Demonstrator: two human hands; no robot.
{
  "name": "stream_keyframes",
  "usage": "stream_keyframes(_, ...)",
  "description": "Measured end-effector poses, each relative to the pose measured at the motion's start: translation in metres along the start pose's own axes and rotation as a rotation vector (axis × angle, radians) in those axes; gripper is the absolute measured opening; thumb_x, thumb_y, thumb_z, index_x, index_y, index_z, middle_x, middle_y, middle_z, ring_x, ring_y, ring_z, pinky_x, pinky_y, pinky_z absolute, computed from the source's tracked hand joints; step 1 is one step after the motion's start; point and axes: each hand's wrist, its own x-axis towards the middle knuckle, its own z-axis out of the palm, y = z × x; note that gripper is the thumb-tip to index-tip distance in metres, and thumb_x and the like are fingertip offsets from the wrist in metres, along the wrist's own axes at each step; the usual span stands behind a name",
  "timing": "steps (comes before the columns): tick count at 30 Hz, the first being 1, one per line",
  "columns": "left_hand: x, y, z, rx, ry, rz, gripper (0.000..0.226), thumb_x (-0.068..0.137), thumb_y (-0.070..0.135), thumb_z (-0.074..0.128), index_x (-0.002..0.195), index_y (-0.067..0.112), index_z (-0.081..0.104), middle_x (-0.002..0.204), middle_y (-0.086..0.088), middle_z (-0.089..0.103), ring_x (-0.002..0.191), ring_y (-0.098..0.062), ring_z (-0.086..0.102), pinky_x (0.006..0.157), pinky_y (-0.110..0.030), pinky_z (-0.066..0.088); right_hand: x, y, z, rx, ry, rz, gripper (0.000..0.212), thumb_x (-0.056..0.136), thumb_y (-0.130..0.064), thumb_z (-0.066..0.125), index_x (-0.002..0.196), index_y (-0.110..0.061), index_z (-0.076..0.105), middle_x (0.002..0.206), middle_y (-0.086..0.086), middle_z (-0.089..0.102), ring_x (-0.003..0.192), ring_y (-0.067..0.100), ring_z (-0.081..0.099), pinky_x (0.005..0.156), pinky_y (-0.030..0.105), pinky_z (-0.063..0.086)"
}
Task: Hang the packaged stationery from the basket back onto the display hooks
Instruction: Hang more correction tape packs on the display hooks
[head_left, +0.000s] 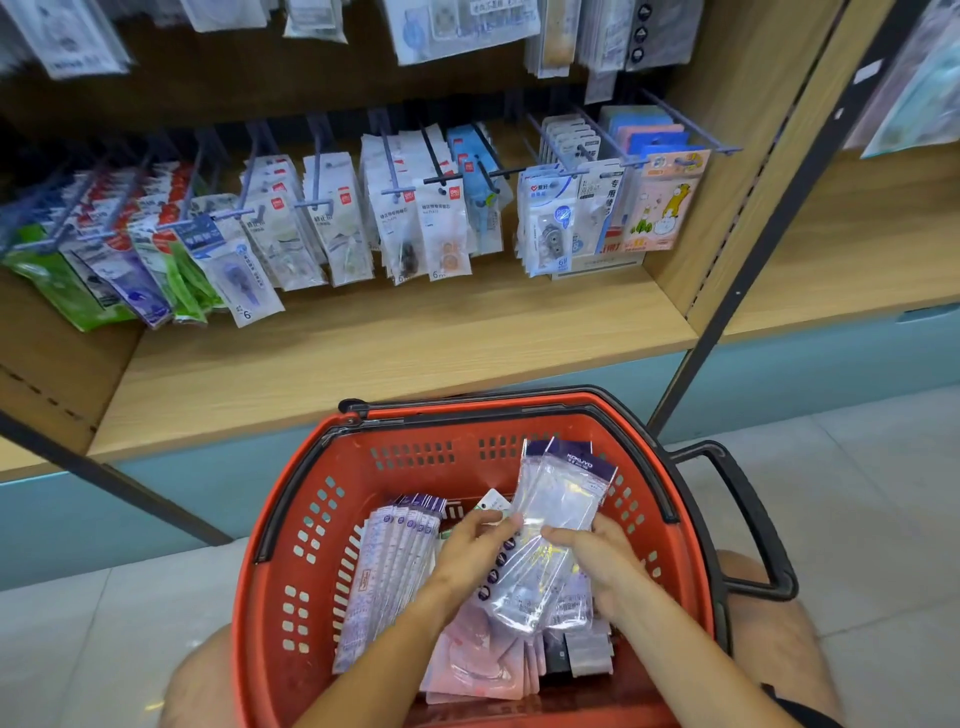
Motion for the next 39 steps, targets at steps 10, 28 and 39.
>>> stream_keyframes(10, -0.066, 0.184, -0.029, -0.390, -0.243, 0.355, 0.032, 0.106, 0.031, 0.051, 0.137, 0.033, 0.054, 0.112, 0.016, 0.079, 0.106, -0.005, 0.074, 0.089, -0.029, 0.061, -0.096, -0.169, 0.015, 0.225, -0.153, -0.696, 0.041, 0.088, -0.003, 0.075, 0.125, -0.015, 0.065, 0.111, 0.005, 0.078, 0.102, 0.021, 0.075, 0.084, 0.038, 0.061)
stream_keyframes(28, -0.105, 0.400, 0.011, -0.367, -0.074, 0.848, 0.045, 0.093, 0.048, 0.070, 0.135, 0.046, 0.054, 0.122, 0.022, 0.074, 0.111, -0.004, 0.072, 0.098, -0.038, 0.057, -0.165, -0.365, -0.047, 0.259, -0.055, -1.112, 0.040, 0.095, -0.016, 0.070, 0.130, -0.023, 0.052, 0.106, 0.002, 0.078, 0.088, 0.016, 0.078, 0.065, 0.031, 0.063)
stream_keyframes(39, -0.097, 0.415, 0.022, -0.245, 0.073, 0.919, 0.083, 0.083, 0.065, 0.072, 0.155, 0.047, 0.034, 0.149, 0.023, 0.053, 0.136, -0.005, 0.051, 0.116, -0.037, 0.038, -0.142, -0.441, -0.100, -0.012, 0.119, -1.273, 0.068, 0.095, 0.006, 0.048, 0.146, -0.040, 0.042, 0.148, -0.017, 0.040, 0.134, 0.012, 0.041, 0.101, 0.031, 0.036)
